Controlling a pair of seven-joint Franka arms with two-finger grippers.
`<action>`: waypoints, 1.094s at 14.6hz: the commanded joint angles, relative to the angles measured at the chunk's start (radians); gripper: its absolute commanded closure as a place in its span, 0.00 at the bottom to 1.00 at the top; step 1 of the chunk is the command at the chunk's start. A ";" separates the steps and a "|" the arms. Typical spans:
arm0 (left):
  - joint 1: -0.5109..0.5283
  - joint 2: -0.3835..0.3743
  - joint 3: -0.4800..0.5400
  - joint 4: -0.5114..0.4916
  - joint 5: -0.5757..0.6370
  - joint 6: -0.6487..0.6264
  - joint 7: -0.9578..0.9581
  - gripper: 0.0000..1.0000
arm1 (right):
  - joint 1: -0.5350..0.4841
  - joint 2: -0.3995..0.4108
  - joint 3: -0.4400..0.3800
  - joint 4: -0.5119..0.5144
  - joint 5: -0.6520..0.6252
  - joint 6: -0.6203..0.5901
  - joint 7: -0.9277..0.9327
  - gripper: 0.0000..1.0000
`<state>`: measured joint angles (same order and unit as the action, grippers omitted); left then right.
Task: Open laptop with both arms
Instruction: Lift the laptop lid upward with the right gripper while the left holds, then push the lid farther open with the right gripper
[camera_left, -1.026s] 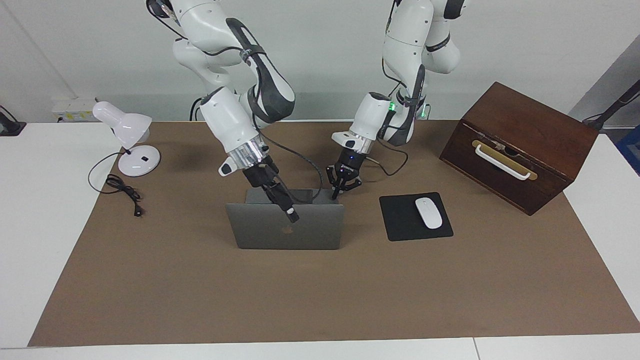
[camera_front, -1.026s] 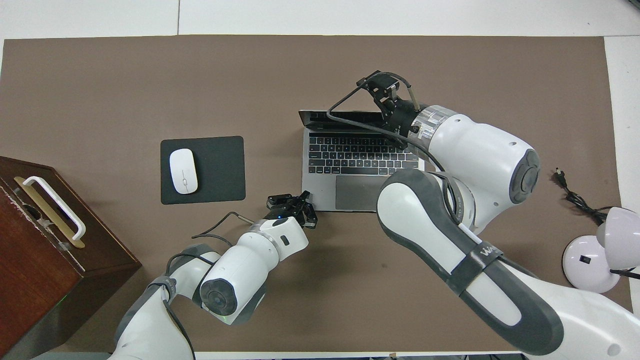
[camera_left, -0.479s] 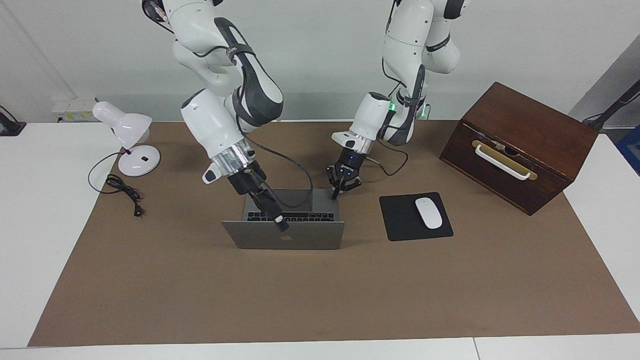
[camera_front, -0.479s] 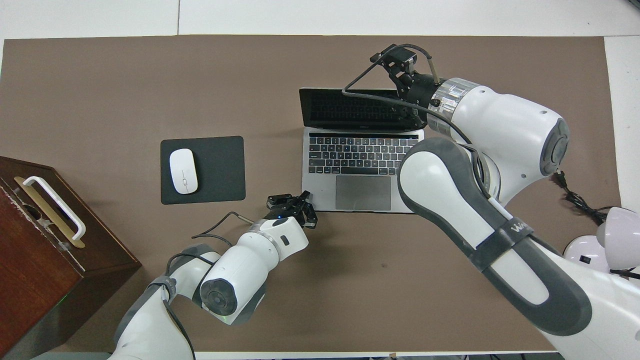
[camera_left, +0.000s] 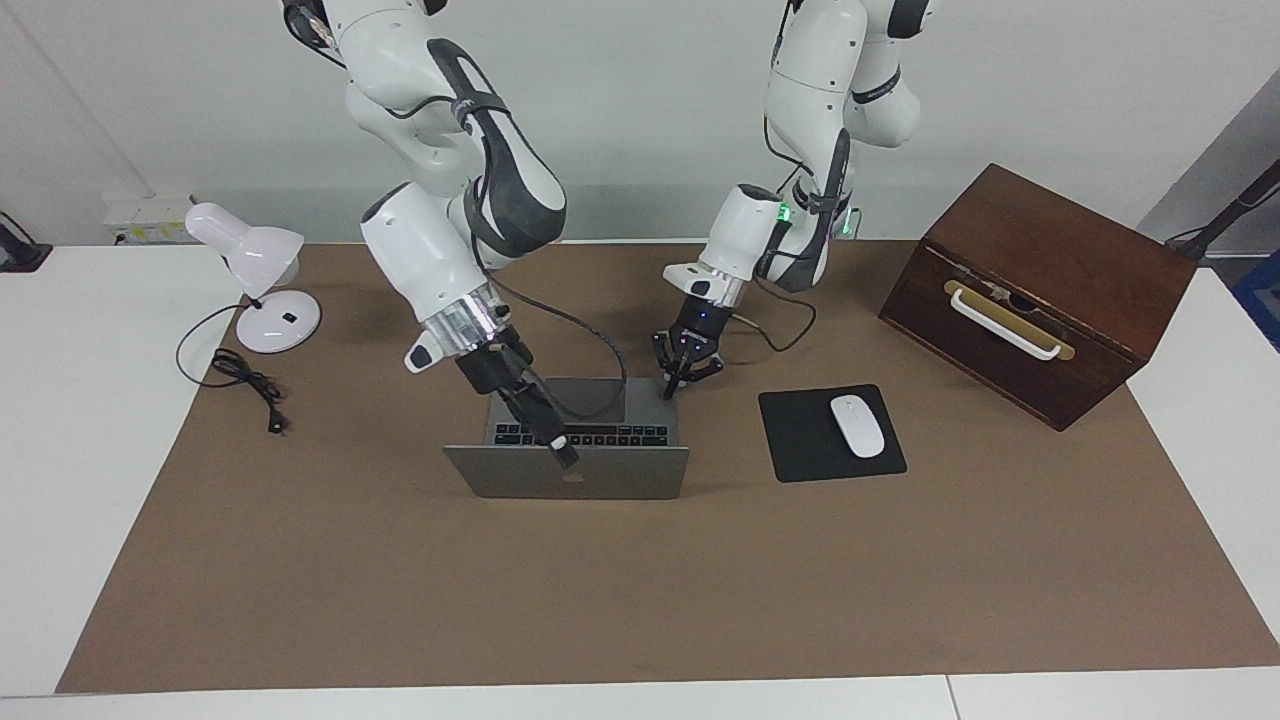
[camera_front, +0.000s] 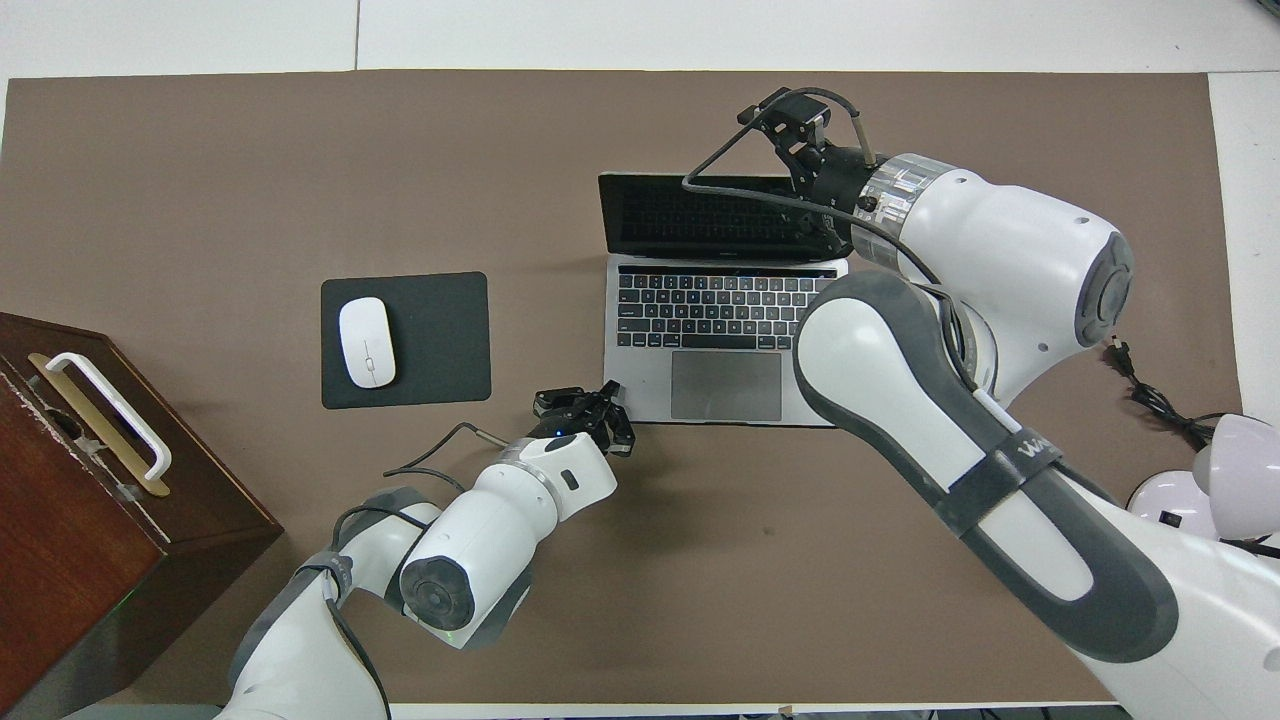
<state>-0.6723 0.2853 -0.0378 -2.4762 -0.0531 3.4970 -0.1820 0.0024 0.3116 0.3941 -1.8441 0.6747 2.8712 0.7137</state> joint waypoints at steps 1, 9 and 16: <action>-0.004 0.034 0.012 0.054 -0.001 0.005 -0.010 1.00 | -0.010 0.029 0.005 0.045 0.006 -0.009 -0.040 0.00; -0.006 0.015 0.010 0.056 -0.004 0.002 -0.016 1.00 | -0.004 -0.060 -0.060 0.051 -0.027 -0.318 -0.023 0.00; 0.010 -0.121 0.013 0.066 -0.010 -0.225 -0.051 1.00 | -0.007 -0.201 -0.109 0.068 -0.332 -0.781 0.007 0.00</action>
<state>-0.6711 0.2380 -0.0295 -2.4090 -0.0548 3.3760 -0.2229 0.0020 0.1443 0.2876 -1.7776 0.4099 2.1786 0.7137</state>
